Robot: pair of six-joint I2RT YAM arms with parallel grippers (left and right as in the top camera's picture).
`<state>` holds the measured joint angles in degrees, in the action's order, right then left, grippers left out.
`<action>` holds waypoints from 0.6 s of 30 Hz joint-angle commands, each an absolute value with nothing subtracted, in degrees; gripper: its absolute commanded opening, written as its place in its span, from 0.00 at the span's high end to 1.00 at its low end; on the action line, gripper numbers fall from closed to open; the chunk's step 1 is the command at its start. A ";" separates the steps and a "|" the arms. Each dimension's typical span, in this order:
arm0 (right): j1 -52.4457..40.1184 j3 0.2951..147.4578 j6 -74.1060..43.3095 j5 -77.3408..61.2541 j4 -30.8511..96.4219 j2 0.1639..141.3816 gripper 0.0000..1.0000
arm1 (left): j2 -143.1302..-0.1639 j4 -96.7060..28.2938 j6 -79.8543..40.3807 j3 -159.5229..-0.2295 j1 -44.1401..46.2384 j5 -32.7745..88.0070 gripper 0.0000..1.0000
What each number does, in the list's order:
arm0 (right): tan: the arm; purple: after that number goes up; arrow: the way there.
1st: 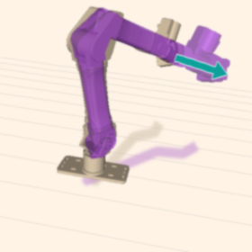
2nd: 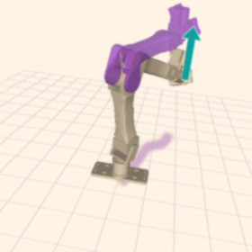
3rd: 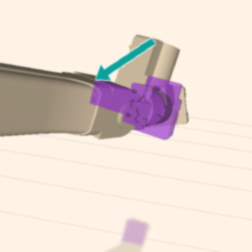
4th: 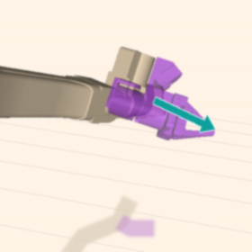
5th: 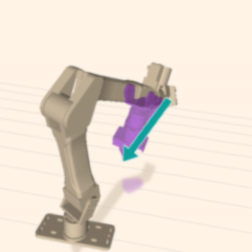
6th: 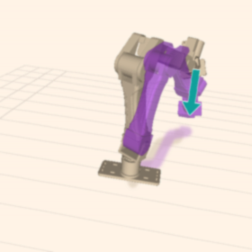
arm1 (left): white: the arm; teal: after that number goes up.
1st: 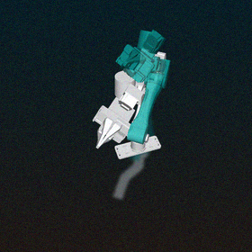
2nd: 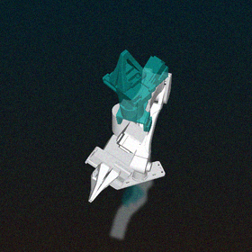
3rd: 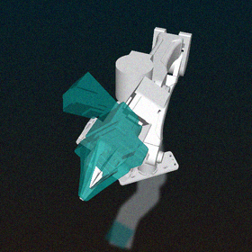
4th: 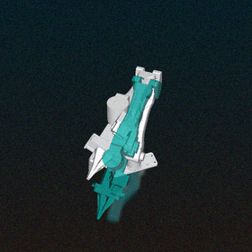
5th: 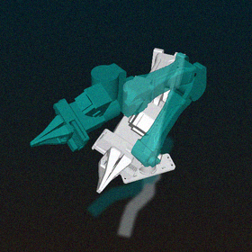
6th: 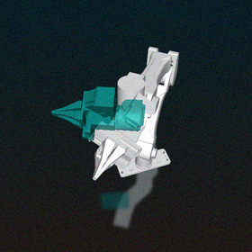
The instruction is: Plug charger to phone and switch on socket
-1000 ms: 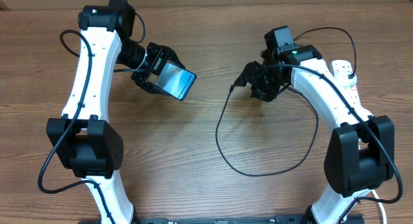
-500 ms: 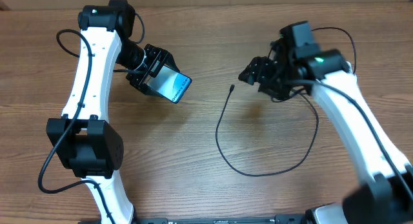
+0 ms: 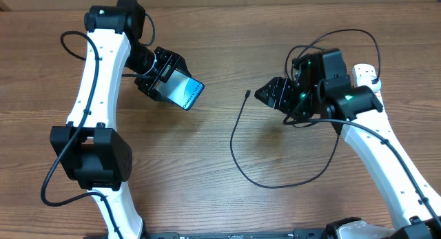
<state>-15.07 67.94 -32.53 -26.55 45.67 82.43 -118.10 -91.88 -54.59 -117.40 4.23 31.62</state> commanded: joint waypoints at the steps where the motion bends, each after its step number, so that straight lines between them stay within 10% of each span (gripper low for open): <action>1: -16.80 67.53 -32.64 -28.62 43.68 79.61 0.30 | -117.43 -91.57 -56.25 -118.65 5.19 30.79 0.61; 18: -26.92 67.53 -43.72 -25.96 30.63 80.42 0.32 | -117.43 -90.72 -65.10 -118.65 8.40 27.18 0.60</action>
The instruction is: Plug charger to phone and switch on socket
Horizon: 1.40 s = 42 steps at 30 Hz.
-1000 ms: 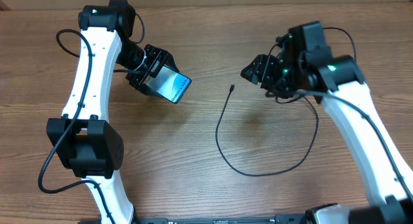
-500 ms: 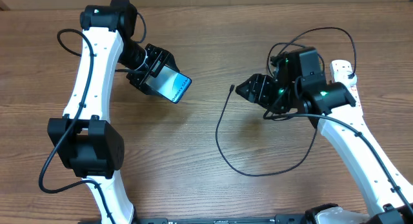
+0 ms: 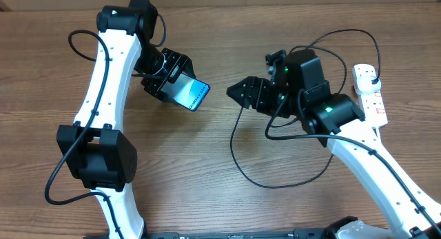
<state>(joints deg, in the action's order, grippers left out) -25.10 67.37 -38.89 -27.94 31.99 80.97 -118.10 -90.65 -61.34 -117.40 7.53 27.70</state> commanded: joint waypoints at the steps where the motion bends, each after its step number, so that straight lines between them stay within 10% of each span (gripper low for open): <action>1: -27.57 67.53 -44.69 -25.17 30.20 80.62 0.32 | -117.43 -90.72 -65.82 -118.65 8.73 26.92 0.60; 24: -34.00 67.53 -52.75 -19.92 19.75 89.82 0.47 | -117.43 -87.50 -69.91 -118.63 15.09 27.05 0.59; 42: -34.46 67.53 -54.28 -17.17 19.62 89.82 0.82 | -117.43 -86.50 -70.96 -118.63 15.07 30.55 0.57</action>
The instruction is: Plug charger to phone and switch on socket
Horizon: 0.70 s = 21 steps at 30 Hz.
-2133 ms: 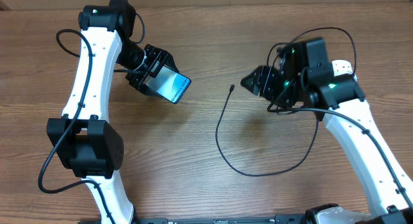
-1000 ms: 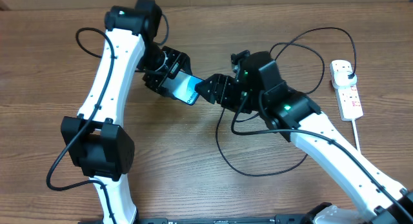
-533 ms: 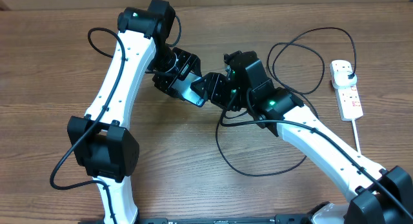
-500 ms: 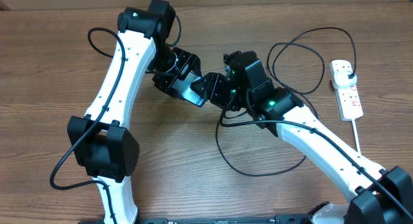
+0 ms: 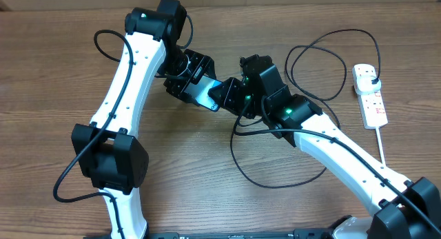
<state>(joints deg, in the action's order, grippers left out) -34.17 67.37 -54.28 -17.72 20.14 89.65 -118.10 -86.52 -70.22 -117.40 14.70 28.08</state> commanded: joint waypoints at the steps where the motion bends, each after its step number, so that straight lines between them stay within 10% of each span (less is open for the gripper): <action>1: -34.46 67.53 -54.28 -17.17 19.62 89.82 0.84 | -117.43 -86.50 -70.96 -118.63 15.07 30.57 0.57; 9: -34.44 67.53 -55.79 -17.63 19.68 89.82 0.93 | -117.43 -86.50 -70.89 -118.63 15.07 31.18 0.52; 21: -33.39 67.55 -55.96 -17.65 19.81 89.80 0.96 | -117.43 -86.50 -63.37 -118.65 14.85 31.18 0.14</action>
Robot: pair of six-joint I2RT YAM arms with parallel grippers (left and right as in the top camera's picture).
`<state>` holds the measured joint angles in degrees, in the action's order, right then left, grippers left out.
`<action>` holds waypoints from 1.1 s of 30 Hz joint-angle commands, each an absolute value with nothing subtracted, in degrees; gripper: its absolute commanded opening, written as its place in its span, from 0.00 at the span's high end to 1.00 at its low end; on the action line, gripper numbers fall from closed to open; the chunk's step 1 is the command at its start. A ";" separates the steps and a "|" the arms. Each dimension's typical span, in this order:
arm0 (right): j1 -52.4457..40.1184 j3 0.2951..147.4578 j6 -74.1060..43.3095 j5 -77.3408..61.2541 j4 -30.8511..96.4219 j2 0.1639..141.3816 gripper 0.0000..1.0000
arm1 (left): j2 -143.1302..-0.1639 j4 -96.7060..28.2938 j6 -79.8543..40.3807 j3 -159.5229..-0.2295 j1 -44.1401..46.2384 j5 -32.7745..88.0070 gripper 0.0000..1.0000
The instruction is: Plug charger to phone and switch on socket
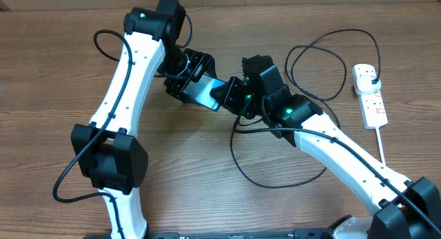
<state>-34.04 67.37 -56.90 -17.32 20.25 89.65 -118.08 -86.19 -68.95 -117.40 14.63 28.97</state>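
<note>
Above the table's middle, my left gripper [193, 84] is shut on the phone [204, 93], whose lit screen faces up and whose lower end points right. My right gripper [224, 96] meets that end of the phone, shut on the charger plug, which is hidden between the fingers. The black cable [262, 180] trails from it in a loop over the table and back up to the white socket strip [371, 94] at the far right, where the charger brick sits plugged in. The strip's switch state cannot be told.
Wooden table [55, 74] all round. Loose black cable loops lie in front of and behind my right arm. The socket strip's own white lead runs down the right edge.
Almost nothing has changed. My right gripper has shifted very slightly at the phone's end; the left arm and phone stay where they were.
At first the left gripper held the phone at the left and the right gripper held the cable plug well apart at the right. Then both stood closer together. By the last moment the two met over the middle, and they remain so.
</note>
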 commanded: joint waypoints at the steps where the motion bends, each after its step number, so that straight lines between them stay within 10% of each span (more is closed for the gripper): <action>1: -32.93 67.57 -55.96 -17.87 19.81 89.80 0.96 | -117.43 -86.46 -61.34 -118.65 14.66 31.57 0.12; 10: -24.91 67.61 -57.36 -22.09 19.20 88.97 0.96 | -117.43 -80.16 -39.53 -118.65 12.12 39.03 0.00; 22: -18.70 67.61 -88.95 -23.22 9.41 86.83 0.96 | -117.43 -69.60 -39.99 -118.65 11.16 46.59 0.05; 33: -22.61 67.61 -94.56 -21.04 -1.06 86.83 0.96 | -117.43 -60.27 -60.84 -118.65 11.16 50.92 0.20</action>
